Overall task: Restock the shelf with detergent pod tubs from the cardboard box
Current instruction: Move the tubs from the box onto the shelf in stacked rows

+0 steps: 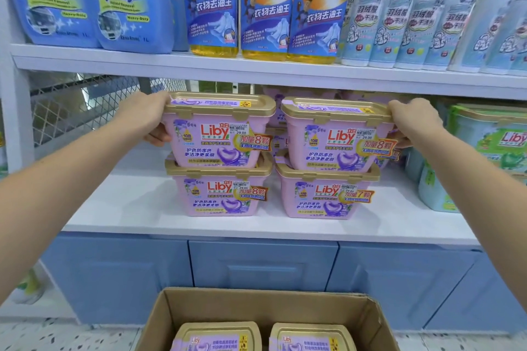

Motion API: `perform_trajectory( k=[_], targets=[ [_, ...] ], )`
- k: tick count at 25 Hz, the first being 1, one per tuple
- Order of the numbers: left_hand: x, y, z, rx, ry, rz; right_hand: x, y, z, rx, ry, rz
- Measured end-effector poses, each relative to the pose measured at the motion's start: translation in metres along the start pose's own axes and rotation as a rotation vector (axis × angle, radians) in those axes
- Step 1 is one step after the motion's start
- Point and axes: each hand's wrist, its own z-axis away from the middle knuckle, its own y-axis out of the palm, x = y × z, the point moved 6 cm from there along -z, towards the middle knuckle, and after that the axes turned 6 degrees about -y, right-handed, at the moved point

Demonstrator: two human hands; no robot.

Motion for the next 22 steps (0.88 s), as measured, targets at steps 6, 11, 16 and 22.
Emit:
perform_trajectory(
  k=[6,11,16,22],
  targets=[
    [0.007,0.006,-0.001,0.01,-0.009,0.114,-0.011,0.018,0.007,0.015,0.008,-0.134],
    [0.013,0.009,0.001,0.001,-0.026,0.159,-0.015,0.021,0.008,-0.02,-0.016,-0.244],
    [0.055,0.0,0.018,-0.211,0.094,0.319,-0.05,0.029,0.03,-0.024,-0.016,-0.543],
    [0.16,0.055,0.053,0.011,-0.033,-0.002,-0.141,0.08,0.089,0.116,0.018,-0.453]
  ],
)
